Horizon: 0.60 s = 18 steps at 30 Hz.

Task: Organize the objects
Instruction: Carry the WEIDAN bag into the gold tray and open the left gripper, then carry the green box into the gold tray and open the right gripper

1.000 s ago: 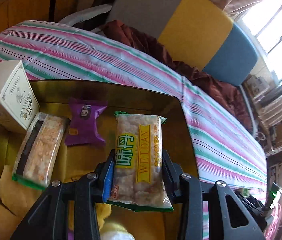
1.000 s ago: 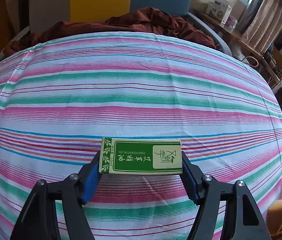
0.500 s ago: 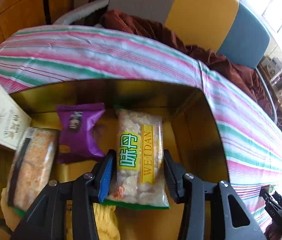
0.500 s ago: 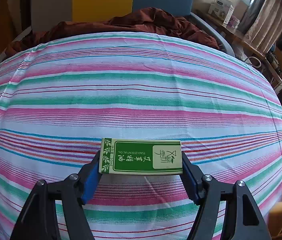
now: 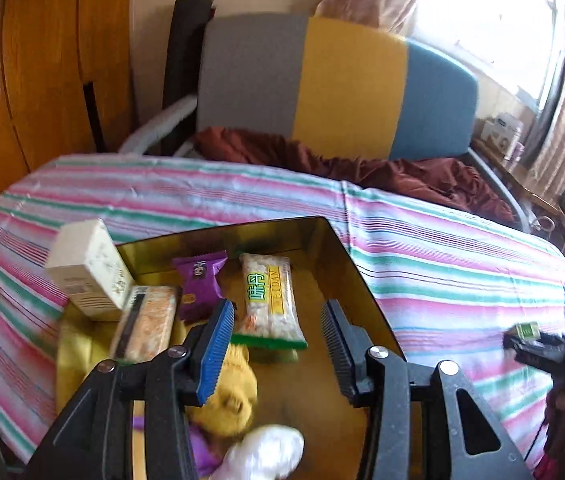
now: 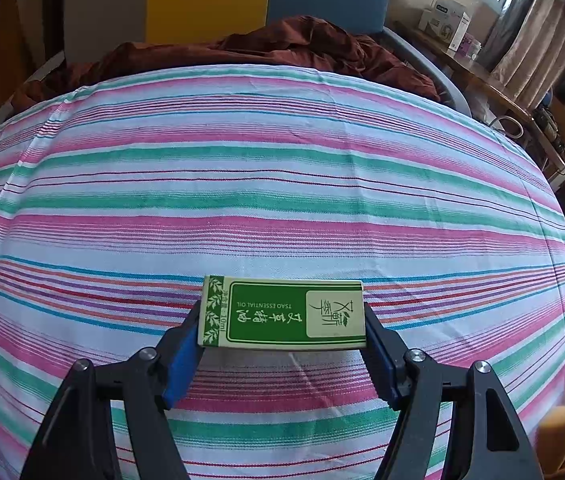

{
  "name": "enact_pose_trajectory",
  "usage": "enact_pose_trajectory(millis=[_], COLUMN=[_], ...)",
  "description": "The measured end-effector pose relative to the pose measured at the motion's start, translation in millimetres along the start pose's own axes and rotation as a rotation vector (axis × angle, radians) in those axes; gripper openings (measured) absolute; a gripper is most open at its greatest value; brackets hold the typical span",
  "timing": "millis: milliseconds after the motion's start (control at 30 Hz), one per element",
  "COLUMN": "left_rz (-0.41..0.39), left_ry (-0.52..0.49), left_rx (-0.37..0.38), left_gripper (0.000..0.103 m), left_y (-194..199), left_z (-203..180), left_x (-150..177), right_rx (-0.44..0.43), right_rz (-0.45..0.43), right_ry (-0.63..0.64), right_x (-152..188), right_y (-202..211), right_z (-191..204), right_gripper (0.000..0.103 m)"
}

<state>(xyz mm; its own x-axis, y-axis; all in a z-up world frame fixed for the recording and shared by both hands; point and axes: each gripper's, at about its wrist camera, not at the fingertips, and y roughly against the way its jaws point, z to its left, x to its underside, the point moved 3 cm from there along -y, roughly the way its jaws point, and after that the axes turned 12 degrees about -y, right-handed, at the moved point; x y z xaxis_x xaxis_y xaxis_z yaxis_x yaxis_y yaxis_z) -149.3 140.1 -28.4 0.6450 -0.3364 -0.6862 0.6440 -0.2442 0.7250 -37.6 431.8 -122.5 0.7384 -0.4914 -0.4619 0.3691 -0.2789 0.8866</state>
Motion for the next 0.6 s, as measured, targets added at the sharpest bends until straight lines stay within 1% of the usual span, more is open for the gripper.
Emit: enact_pose_trajectory(millis=[133, 300, 500, 600], left_rz=[-0.064, -0.115, -0.125, -0.121], left_ry=[-0.026, -0.049, -0.062, -0.058], left_rx=[-0.02, -0.059, -0.086, -0.08], left_gripper=[0.046, 0.046, 0.046, 0.046], left_y=[35, 65, 84, 86], left_z=[-1, 2, 11, 16], left_x=[11, 24, 43, 52], right_rx=[0.005, 0.009, 0.006, -0.003], right_rz=[-0.005, -0.011, -0.01, -0.003], right_ry=[0.006, 0.007, -0.002, 0.003], right_x=[1, 2, 5, 8], right_y=[1, 2, 5, 7], right_z=[1, 1, 3, 5], right_gripper=[0.072, 0.072, 0.072, 0.072])
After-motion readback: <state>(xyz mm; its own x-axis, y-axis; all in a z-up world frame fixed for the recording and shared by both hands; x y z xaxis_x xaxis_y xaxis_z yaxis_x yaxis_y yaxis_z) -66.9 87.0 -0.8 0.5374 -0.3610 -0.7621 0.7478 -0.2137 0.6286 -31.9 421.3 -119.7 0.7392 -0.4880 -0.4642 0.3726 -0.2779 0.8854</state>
